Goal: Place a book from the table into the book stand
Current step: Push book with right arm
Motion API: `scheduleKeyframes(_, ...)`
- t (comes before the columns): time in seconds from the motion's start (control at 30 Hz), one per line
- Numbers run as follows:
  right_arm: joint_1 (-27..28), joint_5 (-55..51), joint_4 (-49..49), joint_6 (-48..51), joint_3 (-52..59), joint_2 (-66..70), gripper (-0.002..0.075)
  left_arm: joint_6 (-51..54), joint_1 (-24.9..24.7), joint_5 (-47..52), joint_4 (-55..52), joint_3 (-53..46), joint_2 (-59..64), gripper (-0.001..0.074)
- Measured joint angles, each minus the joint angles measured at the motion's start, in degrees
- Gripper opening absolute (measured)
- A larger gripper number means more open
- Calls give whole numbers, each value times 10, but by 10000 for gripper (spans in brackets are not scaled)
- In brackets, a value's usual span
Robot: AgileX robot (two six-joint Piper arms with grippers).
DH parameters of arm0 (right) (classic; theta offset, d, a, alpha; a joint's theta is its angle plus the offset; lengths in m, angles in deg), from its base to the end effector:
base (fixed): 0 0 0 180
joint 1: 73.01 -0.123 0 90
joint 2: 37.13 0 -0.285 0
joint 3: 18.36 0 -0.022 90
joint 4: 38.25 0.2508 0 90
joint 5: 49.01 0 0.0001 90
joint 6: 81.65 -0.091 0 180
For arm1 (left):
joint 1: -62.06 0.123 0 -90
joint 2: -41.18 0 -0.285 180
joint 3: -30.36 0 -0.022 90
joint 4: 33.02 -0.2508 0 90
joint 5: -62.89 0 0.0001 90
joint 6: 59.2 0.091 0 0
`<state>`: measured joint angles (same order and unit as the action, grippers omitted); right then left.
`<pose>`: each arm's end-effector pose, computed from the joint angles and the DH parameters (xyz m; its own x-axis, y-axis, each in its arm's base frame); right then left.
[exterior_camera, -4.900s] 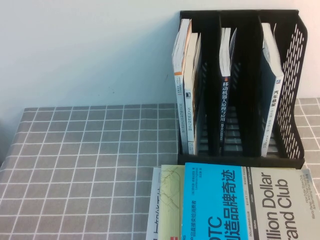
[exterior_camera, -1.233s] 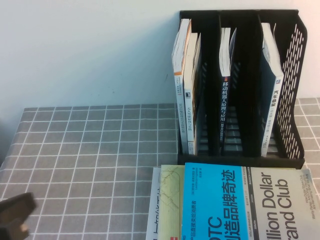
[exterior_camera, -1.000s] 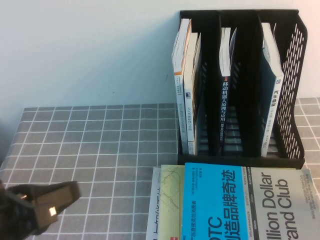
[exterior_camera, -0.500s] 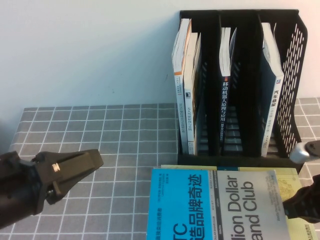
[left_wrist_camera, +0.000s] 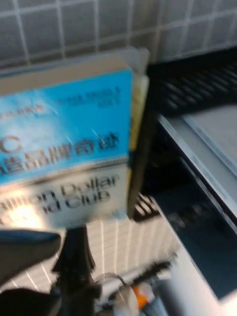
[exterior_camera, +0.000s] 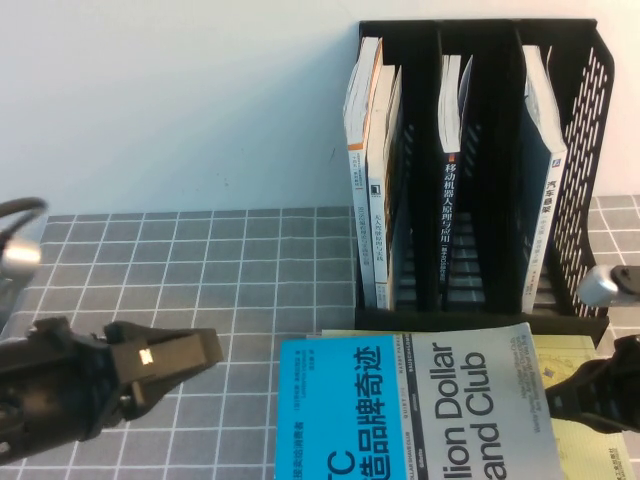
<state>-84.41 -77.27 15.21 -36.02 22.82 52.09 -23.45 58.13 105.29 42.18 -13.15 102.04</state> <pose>0.2340 0.0826 0.1907 -0.8587 -0.1025 -0.5021 -0.3162 0.8770 0.3617 0.1663 -0.0710 0.2991 -0.7361 -0.3806 -0.5597 0.2565 0.6083 -0.7511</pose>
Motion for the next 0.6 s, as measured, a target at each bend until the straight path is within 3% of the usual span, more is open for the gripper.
scheduleKeyframes(0.17, -17, 0, 13, 18, -1, 0, -3, -12, 0, 19, -36, 4, 74, 480)
scheduleKeyframes(0.27, -20, 0, 12, 21, -1, 0, -3, -12, 0, 37, -43, 9, 132, 587)
scheduleKeyframes(0.43, -21, 1, -40, 15, -1, 0, -3, 30, 0, 50, -38, 28, 204, 598)
scheduleKeyframes(0.6, -22, 4, -62, -2, 8, 0, -3, 96, 0, 58, 0, 29, 227, 546)
